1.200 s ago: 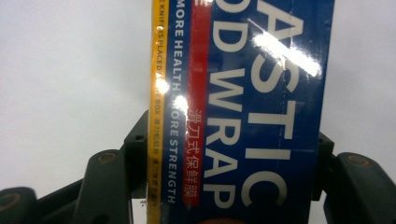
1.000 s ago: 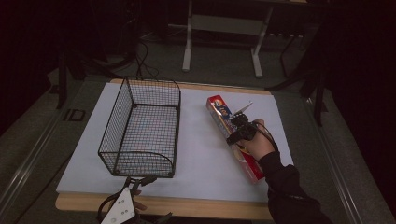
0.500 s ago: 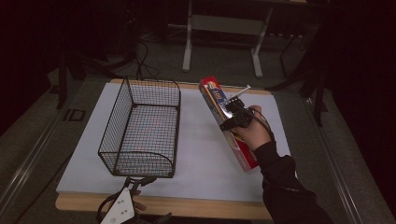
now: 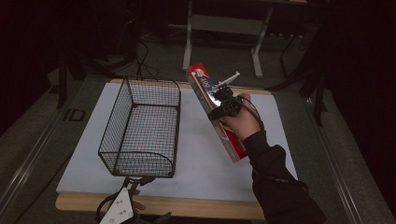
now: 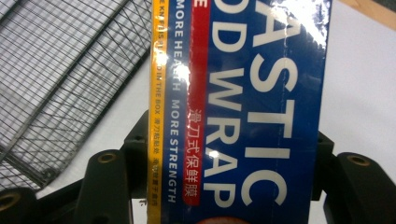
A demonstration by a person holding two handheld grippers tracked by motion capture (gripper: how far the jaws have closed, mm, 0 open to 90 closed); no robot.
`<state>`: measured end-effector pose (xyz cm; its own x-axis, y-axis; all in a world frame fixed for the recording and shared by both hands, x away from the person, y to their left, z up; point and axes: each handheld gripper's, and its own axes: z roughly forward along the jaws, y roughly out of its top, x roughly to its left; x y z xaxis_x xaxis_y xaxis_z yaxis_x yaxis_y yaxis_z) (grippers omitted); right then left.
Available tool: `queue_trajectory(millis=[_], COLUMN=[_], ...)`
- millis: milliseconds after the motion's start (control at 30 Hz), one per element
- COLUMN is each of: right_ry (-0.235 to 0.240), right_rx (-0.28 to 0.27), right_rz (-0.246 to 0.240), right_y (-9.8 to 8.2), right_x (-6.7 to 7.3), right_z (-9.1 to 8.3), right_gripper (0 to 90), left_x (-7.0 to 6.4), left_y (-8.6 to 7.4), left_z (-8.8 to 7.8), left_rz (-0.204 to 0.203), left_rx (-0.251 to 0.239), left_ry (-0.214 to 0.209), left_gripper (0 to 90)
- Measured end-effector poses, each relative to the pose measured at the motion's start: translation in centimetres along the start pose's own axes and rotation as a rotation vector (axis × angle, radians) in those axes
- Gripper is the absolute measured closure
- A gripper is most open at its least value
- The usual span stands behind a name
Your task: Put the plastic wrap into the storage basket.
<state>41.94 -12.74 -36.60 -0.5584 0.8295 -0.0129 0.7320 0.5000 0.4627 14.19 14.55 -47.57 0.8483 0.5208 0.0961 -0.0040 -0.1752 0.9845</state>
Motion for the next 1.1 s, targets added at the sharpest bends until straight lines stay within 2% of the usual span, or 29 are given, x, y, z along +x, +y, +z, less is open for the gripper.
queue_trajectory(millis=[267, 500, 667, 700, 867, 1067, 1100], right_ry=[-0.009, -0.017, -0.010, -0.005, 0.019, 0.029, 0.029], right_rx=[-0.031, -0.056, -0.078, -0.083, -0.096, -0.106, -0.106], right_rz=[-0.019, -0.059, -0.064, -0.069, -0.080, -0.118, -0.118], right_y=[1.7, 3.7, 4.8, 5.6, 6.9, 8.6, 8.6], right_x=[1.4, 3.6, 4.7, 5.4, 7.3, 10.0, 10.0], right_z=[-0.5, -1.2, -1.3, -1.2, -1.0, -0.7, -0.7], right_gripper=[39.7, 39.7, 39.6, 39.7, 39.7, 39.7, 39.7], left_x=[-0.1, -0.1, -0.2, -0.2, -0.2, -0.4, -0.4], left_y=[0.0, 0.0, 0.0, 0.0, 0.0, 0.0, 0.0], left_z=[0.1, 0.1, 0.1, 0.1, 0.1, 0.1, 0.1], left_rz=[0.001, 0.000, -0.006, -0.004, -0.004, 0.005, 0.005], left_rx=[0.007, 0.006, 0.000, 0.002, 0.002, 0.004, 0.004], left_ry=[-0.007, -0.015, -0.020, -0.021, -0.020, -0.028, -0.028], left_gripper=[0.1, 0.2, 0.2, 0.2, 0.2, 0.2, 0.2])
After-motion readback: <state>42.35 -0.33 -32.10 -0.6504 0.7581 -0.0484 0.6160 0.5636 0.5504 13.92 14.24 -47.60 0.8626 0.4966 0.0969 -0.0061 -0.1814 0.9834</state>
